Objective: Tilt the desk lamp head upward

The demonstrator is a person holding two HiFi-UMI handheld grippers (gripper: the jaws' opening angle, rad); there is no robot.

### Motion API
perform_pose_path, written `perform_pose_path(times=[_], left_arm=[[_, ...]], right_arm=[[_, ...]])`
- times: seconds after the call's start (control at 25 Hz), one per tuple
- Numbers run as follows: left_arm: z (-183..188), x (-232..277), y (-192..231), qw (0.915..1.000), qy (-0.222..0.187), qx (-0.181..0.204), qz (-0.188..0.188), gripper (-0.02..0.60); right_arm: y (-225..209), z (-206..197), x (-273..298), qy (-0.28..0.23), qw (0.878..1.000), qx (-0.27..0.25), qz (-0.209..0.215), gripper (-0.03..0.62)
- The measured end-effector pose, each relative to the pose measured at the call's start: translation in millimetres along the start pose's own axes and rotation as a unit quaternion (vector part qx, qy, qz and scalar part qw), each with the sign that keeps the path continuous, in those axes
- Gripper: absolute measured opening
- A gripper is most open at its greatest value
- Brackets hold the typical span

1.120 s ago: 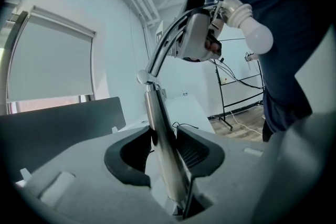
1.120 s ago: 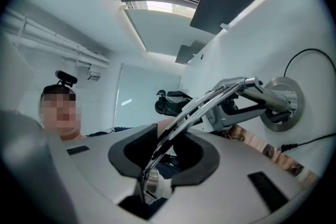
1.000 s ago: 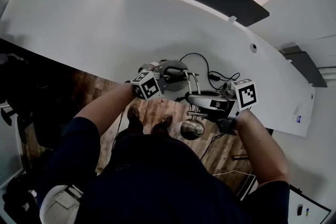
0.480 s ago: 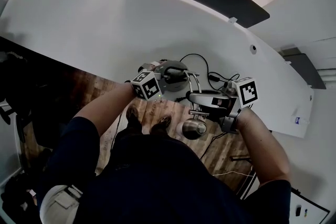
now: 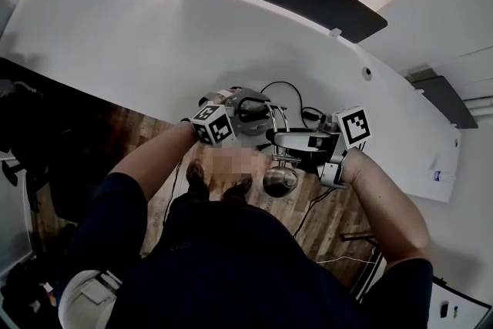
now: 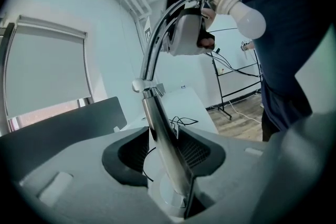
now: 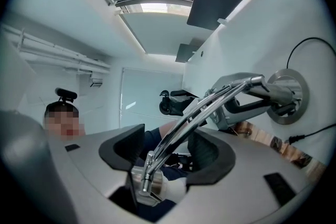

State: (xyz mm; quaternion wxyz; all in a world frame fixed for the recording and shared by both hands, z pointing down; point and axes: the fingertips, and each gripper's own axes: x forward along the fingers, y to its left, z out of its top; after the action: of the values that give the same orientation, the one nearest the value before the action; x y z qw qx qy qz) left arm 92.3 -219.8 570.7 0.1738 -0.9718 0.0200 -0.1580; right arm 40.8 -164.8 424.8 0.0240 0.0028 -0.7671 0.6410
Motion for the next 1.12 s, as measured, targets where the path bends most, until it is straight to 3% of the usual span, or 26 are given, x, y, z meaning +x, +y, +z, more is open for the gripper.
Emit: perform_pose_path(times=[0.32,0.64,0.8,0.92,1.12], left_arm=[[23.2,-27.5,6.8,0.9994,0.021,-0.022,0.019,0.156],[48.1,-62.5,3.3,0.9885,0.03,-0.122,0.085,0.156],[74.6,-81.4,1.4,0.9722,0.004,-0.2,0.122,0.155],[88.5,-94.0,0.7,0.9576,-0.014,-0.244,0.152,0.153],[110.8,-109.9,-6.1,0.9369,-0.048,-0.299,0.175,0.126]], right_arm=[[1.9,-8.0,-24.0,-0.051,0.998,-0.022,0.021,0.29],[1.3,-5.9,-55.7,-0.205,0.976,-0.076,-0.002,0.29],[1.9,-6.1,-82.0,-0.295,0.948,-0.113,-0.031,0.287],[-9.4,-12.1,-99.1,-0.347,0.922,-0.146,-0.091,0.244],[-28.4,-27.4,-127.0,-0.418,0.859,-0.202,-0.216,0.131]])
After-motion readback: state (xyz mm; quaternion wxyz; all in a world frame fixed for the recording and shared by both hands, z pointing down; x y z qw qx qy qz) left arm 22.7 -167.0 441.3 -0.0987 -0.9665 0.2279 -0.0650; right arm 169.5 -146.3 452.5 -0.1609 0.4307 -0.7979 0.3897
